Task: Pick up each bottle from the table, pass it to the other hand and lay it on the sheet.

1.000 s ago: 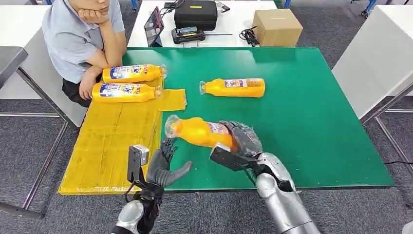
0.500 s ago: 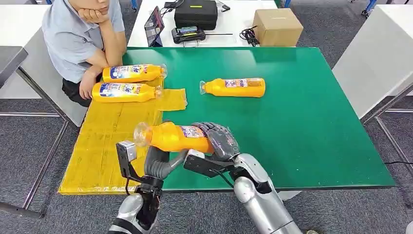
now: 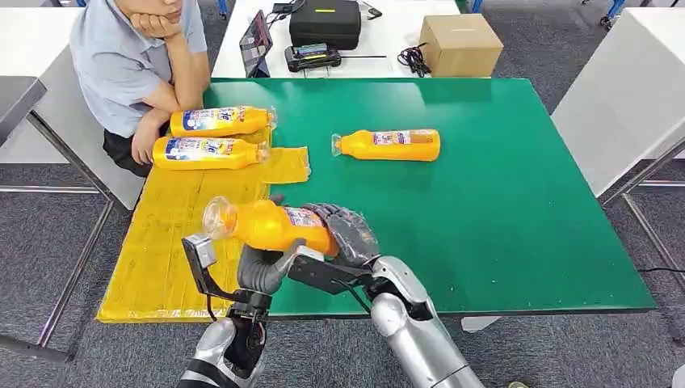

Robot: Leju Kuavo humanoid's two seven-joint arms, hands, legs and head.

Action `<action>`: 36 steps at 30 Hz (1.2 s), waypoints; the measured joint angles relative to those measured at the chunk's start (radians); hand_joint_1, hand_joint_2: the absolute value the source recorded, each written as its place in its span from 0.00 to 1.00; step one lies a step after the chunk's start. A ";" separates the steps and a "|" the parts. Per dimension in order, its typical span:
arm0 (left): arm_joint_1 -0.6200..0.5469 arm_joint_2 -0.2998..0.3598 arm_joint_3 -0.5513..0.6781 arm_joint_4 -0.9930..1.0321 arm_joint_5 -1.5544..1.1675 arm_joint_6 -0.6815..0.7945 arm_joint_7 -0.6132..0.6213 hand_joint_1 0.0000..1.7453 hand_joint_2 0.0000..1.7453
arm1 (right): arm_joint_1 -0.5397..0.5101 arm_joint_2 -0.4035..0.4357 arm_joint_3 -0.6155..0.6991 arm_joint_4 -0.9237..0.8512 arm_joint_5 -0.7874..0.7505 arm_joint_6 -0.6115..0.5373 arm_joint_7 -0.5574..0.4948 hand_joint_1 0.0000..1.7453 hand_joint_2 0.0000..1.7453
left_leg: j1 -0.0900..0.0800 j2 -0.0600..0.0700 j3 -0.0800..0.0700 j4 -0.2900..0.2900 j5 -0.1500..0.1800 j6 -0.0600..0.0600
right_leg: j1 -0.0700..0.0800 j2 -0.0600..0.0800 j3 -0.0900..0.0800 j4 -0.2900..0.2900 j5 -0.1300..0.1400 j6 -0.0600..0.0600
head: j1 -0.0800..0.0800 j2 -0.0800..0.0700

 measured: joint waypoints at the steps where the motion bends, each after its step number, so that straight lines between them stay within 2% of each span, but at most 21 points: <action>1: 0.000 0.000 0.000 0.000 0.001 0.006 -0.006 1.00 1.00 | -0.003 0.002 0.003 0.008 0.000 -0.004 -0.001 1.00 1.00 | 0.000 0.000 0.000 0.000 0.000 0.000 | 0.000 0.000 0.000 0.000 0.000 0.000 | 0.000 0.000; 3: 0.000 0.000 0.000 0.000 0.004 0.014 -0.019 1.00 1.00 | -0.009 0.005 0.005 0.020 -0.003 -0.010 -0.005 1.00 1.00 | 0.000 0.000 0.000 0.000 0.000 0.000 | 0.000 0.000 0.000 0.000 0.000 0.000 | 0.000 0.000; 4: 0.000 0.000 0.000 0.000 0.004 0.018 -0.025 1.00 1.00 | -0.011 0.006 0.006 0.026 -0.006 -0.011 -0.007 0.05 1.00 | 0.000 0.000 0.000 0.000 0.000 0.000 | 0.000 0.000 0.000 0.000 0.000 0.000 | 0.000 0.000; 6: 0.000 0.000 0.001 -0.003 0.002 0.031 -0.038 1.00 1.00 | -0.014 0.009 0.010 0.037 -0.016 -0.014 -0.010 0.05 1.00 | 0.000 0.000 0.000 0.000 0.000 0.000 | 0.000 0.000 0.000 0.000 0.000 0.000 | 0.000 0.000; 7: 0.001 0.000 0.001 -0.008 -0.001 0.038 -0.042 1.00 1.00 | -0.014 0.010 0.010 0.042 -0.020 -0.014 -0.010 0.00 1.00 | 0.000 0.000 0.000 0.000 0.000 0.000 | 0.000 0.000 0.000 0.000 0.000 0.000 | 0.000 0.000; 15: -0.001 0.000 0.000 -0.050 -0.025 0.083 -0.071 1.00 1.00 | -0.015 0.019 0.011 0.082 -0.049 -0.013 -0.012 0.00 1.00 | 0.000 0.000 0.000 0.000 0.000 0.000 | 0.000 0.000 0.000 0.000 0.000 0.000 | 0.000 0.000; 16: -0.001 0.000 0.000 -0.053 -0.030 0.090 -0.072 1.00 1.00 | -0.014 0.021 0.011 0.085 -0.052 -0.013 -0.011 0.00 0.00 | 0.000 0.000 0.000 0.000 0.000 0.000 | 0.000 0.000 0.000 0.000 0.000 0.000 | 0.000 0.000; 27: -0.001 0.000 0.016 -0.128 -0.123 0.173 -0.083 1.00 1.00 | 0.005 0.040 0.005 0.113 -0.105 -0.015 -0.018 0.00 0.00 | 0.000 0.000 0.000 0.000 0.000 0.000 | 0.000 0.000 0.000 0.000 0.000 0.000 | 0.000 0.000; 28: -0.001 0.000 0.020 -0.137 -0.130 0.177 -0.082 1.00 1.00 | 0.006 0.042 0.003 0.115 -0.109 -0.017 -0.021 0.00 1.00 | 0.000 0.000 0.000 0.000 0.000 0.000 | 0.000 0.000 -0.001 0.000 0.000 0.000 | 0.000 0.000; 33: -0.003 0.001 0.030 -0.169 -0.249 0.251 -0.056 1.00 1.00 | 0.020 0.043 -0.014 0.116 -0.121 -0.035 -0.025 0.00 1.00 | 0.000 0.000 0.000 0.000 0.000 0.000 | 0.000 0.000 -0.001 0.000 0.000 0.000 | 0.000 0.000; 36: -0.021 0.010 0.032 -0.180 -0.657 0.380 0.019 1.00 1.00 | 0.042 0.040 -0.044 0.106 -0.122 -0.041 -0.032 0.00 1.00 | 0.000 -0.001 -0.001 0.000 0.000 0.000 | 0.000 -0.001 0.000 0.000 0.000 0.000 | 0.000 0.000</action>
